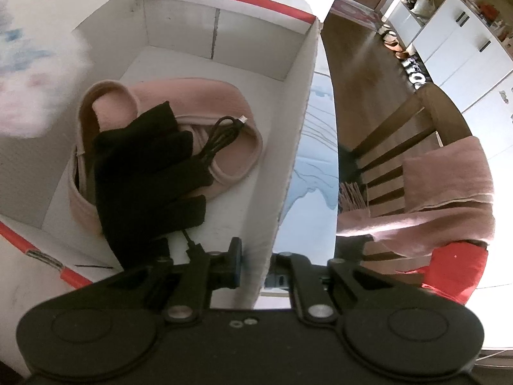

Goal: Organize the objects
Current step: 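Carry the face mask into the box and open the left gripper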

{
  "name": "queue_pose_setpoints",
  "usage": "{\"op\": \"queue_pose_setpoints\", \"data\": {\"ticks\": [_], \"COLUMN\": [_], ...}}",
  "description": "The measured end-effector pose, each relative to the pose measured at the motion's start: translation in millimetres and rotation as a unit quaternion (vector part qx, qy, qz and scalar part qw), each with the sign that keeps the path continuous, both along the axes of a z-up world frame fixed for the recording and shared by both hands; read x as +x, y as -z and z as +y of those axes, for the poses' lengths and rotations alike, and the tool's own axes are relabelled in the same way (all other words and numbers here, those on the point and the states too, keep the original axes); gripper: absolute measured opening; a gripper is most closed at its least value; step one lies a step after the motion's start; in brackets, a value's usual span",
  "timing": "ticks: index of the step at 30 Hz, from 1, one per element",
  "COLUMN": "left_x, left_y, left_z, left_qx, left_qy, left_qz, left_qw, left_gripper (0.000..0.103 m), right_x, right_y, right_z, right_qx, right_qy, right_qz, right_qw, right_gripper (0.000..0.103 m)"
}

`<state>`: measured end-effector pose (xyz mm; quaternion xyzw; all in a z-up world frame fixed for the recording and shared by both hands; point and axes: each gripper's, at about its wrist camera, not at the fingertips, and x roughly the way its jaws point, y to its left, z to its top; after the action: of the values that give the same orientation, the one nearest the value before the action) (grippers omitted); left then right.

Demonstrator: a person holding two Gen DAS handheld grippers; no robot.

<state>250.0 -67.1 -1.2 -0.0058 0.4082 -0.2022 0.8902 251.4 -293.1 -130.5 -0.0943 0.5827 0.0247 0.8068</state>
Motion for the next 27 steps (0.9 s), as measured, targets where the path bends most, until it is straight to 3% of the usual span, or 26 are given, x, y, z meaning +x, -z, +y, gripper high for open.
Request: {"op": "queue_pose_setpoints", "data": {"ticks": [12,27], "left_x": [54.8,74.6], "left_y": [45.0,93.0], "left_z": [-70.9,-89.2], "left_qx": [0.050,0.100], "left_qy": [0.032,0.055], "left_qz": [0.015,0.079], "left_qw": [0.9982,0.9903], "left_gripper": [0.002,0.002], "right_x": [0.1,1.0], "right_y": [-0.2,0.6], "right_z": [-1.0,-3.5], "right_qx": [0.007,0.016], "right_qy": [-0.007,-0.005], "right_qz": [0.004,0.005], "right_qw": [1.000,1.000], "right_gripper": [0.009,0.008]}}
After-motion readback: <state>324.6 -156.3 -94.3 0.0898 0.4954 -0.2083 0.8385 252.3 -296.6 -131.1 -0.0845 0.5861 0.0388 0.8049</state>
